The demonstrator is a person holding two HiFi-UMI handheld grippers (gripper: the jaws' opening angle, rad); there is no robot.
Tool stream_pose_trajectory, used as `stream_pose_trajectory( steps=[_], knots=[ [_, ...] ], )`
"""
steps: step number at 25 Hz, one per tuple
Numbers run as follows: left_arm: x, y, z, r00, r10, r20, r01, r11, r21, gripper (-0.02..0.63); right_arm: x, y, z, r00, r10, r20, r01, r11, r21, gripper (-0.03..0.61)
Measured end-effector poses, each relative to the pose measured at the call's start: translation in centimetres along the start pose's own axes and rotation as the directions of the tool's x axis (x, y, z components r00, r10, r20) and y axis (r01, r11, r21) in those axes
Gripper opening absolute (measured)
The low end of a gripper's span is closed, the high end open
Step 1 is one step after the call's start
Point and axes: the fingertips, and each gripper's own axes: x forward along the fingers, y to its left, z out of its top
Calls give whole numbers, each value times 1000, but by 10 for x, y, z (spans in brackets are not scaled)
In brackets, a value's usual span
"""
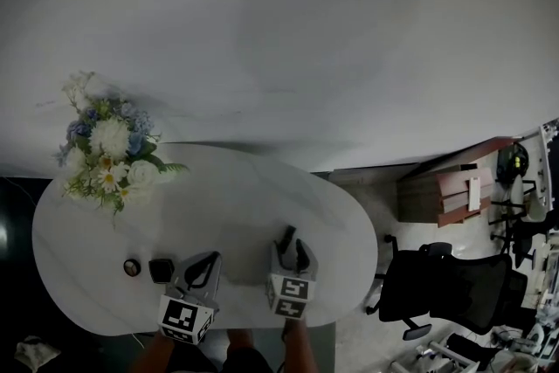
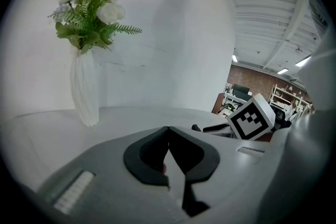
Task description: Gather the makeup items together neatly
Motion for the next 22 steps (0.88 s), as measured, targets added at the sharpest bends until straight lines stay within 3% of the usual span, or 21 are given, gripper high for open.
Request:
stream_pose_trajectory(
  steps=[3, 6, 17, 22],
  knots=[
    [0, 3, -1, 1000, 5, -1, -5, 1000, -2, 11, 2, -1, -1, 1000, -13, -19, 13, 1000, -5, 208],
    [-1, 6, 2, 1000, 14, 3, -14, 1000, -7, 11, 2, -4, -2, 998, -44, -33, 43, 999, -23, 107],
    [-1, 9, 0, 1000, 9, 2, -9, 1000, -10, 11, 4, -5, 0, 998, -51, -37, 50, 998, -25, 102],
    [-8, 16, 10, 1000, 19, 20, -19, 1000, -9, 11, -4, 2, 19, 999, -46, -3, 46, 999, -28, 101]
  ],
)
